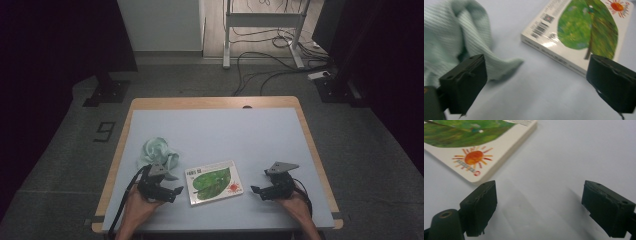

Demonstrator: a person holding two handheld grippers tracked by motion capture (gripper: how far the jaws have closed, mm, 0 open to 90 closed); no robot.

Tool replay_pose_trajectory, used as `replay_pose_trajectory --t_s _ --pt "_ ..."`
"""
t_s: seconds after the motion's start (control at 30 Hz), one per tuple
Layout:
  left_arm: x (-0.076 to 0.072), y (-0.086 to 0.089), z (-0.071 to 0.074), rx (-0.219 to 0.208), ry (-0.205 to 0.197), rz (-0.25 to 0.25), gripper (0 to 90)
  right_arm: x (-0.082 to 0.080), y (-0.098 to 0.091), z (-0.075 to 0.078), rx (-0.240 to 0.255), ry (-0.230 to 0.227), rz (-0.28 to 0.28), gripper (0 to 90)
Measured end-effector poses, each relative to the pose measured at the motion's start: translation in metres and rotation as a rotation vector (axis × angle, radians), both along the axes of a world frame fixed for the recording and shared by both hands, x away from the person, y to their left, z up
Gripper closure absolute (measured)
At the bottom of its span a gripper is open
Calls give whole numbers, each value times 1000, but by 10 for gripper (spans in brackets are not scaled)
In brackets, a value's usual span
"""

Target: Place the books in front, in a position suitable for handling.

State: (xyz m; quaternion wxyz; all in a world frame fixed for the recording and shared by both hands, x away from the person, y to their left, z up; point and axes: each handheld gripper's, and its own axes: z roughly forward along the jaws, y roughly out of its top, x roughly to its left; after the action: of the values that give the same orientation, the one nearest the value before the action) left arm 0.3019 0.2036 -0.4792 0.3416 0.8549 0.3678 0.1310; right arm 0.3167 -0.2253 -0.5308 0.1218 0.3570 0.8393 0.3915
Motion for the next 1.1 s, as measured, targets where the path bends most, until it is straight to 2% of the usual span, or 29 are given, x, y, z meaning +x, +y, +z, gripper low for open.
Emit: replay_pose_trajectory --t_s 0.1,0.23,0.37,0.5,0.63,0.73,0.8,0.87,0.97,1.1 --pt "9 5 7 -8 -5 16 2 2 -3 -3 -18 10 -27 0" --pt "22 13 14 -12 -7 45 0 3 -3 -4 -35 8 -28 0" --pt "35 20 17 -10 -14 72 0 1 2 -5 -84 -13 -27 0" --pt "50 29 17 -22 4 72 14 1 1 -5 -79 -14 -26 0" --pt "64 38 15 -25 15 93 21 1 1 -5 -79 -16 -26 0" --pt "74 40 11 -9 12 100 23 1 1 -5 -78 -16 -26 0" --pt "80 41 8 -19 16 98 25 1 1 -5 -78 -16 -27 0" --pt "85 42 4 -7 18 109 32 1 1 -5 -78 -17 -26 0" --pt "94 45 -8 8 44 122 33 1 1 -5 -78 -17 -27 0" --pt "103 44 -22 18 77 102 39 1 1 -5 -77 -17 -27 0"
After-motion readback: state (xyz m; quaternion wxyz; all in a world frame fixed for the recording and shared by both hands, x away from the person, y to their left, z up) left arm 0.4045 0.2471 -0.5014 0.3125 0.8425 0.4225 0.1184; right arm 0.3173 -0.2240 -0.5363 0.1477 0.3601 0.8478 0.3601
